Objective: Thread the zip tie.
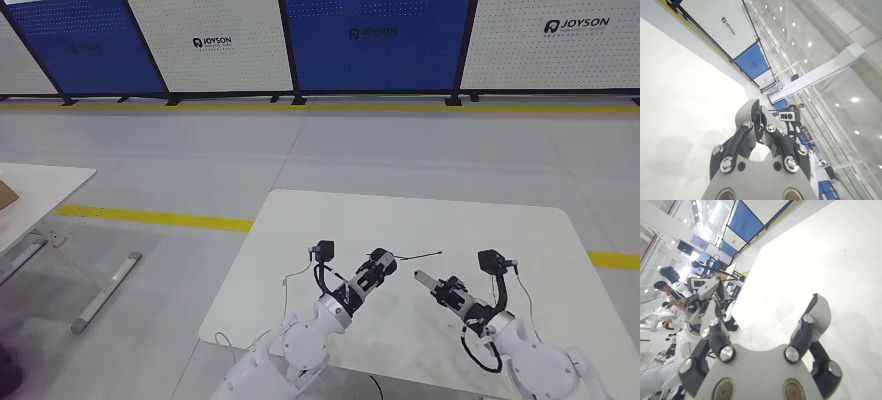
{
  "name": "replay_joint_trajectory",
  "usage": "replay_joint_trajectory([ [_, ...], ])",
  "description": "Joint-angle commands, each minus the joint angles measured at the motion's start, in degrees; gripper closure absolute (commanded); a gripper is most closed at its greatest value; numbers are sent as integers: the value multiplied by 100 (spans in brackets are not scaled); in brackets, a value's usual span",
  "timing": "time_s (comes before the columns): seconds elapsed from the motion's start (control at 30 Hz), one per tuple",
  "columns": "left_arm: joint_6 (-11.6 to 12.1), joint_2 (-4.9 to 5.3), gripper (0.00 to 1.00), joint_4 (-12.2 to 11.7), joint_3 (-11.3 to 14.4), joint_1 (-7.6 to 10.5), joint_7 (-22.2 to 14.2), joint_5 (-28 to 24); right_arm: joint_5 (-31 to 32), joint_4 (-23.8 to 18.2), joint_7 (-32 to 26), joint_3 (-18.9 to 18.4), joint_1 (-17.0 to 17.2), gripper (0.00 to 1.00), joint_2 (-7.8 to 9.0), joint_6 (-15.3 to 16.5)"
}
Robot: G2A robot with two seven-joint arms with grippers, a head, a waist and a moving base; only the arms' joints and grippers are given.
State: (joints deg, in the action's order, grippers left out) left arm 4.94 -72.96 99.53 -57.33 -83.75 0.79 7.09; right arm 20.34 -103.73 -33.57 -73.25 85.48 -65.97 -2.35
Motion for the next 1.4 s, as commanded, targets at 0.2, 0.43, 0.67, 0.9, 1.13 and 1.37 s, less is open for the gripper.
replay_joint_trajectory([
  [0.2, -3, 0, 100, -1, 1, 1, -2, 11, 116, 16, -43, 19, -15, 0, 3, -95],
  [0.43, 66, -23, 100, 36, 6, -30, 21, -279, 1599, 90, 705, 297, 36, 0, 20, 283],
  [0.67, 75, -28, 100, 37, 10, -37, -29, -398, 1573, 155, 619, 319, -24, 0, 13, 251],
  [0.9, 118, -47, 100, 75, 37, -64, -42, -669, 1873, 240, 912, 403, 10, 0, 22, 773],
  [1.13, 106, -52, 100, 95, -9, -61, 16, -777, 2096, 346, 1021, 364, -12, 0, 33, 869],
  [1.37, 97, -61, 100, 85, 22, -46, -1, -787, 1677, 403, 1010, 352, -31, 0, 18, 1102],
])
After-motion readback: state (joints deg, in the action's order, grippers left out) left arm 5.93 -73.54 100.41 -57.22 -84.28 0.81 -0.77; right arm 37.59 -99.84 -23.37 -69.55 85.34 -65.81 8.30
